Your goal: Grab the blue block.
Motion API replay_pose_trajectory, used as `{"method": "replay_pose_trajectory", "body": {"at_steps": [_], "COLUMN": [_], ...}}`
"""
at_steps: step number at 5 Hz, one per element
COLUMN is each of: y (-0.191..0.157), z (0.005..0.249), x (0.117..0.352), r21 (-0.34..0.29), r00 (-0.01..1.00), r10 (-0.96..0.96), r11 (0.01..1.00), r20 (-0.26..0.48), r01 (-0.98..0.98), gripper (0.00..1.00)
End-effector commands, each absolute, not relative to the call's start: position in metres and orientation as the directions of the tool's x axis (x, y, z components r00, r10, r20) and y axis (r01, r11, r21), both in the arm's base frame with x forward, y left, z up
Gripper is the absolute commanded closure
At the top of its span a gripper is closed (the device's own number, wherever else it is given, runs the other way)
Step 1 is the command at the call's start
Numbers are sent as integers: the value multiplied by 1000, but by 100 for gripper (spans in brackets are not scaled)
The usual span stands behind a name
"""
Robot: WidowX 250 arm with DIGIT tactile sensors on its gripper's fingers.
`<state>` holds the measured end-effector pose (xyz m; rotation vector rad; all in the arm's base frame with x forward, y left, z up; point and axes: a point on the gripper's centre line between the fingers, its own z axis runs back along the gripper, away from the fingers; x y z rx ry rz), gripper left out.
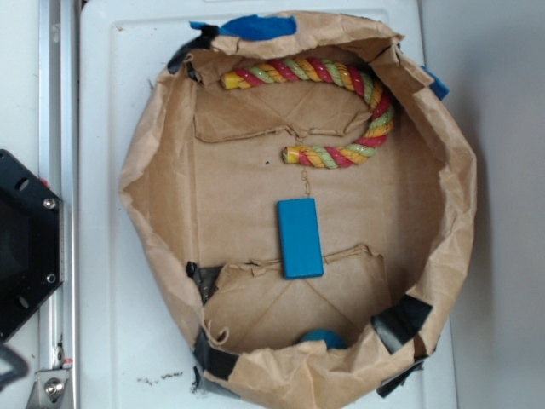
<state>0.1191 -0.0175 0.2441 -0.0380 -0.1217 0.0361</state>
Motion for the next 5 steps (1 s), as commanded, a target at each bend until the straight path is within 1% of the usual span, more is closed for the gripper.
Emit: {"method": "replay_pose_trajectory", "body": {"at_steps": [1, 2, 3, 4, 5], "y": [-18, -14, -5, -4, -20], "z": [244, 252, 251, 244, 235], "x": [119, 169, 219, 232, 235], "r21": [-40, -91, -98, -94, -120], "r00": [992, 980, 973, 968, 916], "r10": [38, 108, 167, 192, 352], "r11": [999, 991, 983, 979, 935], "r20": [121, 165, 160, 159, 194], "r01": [-34, -94, -152, -179, -334], "gripper": [0, 0, 0, 0, 0]}}
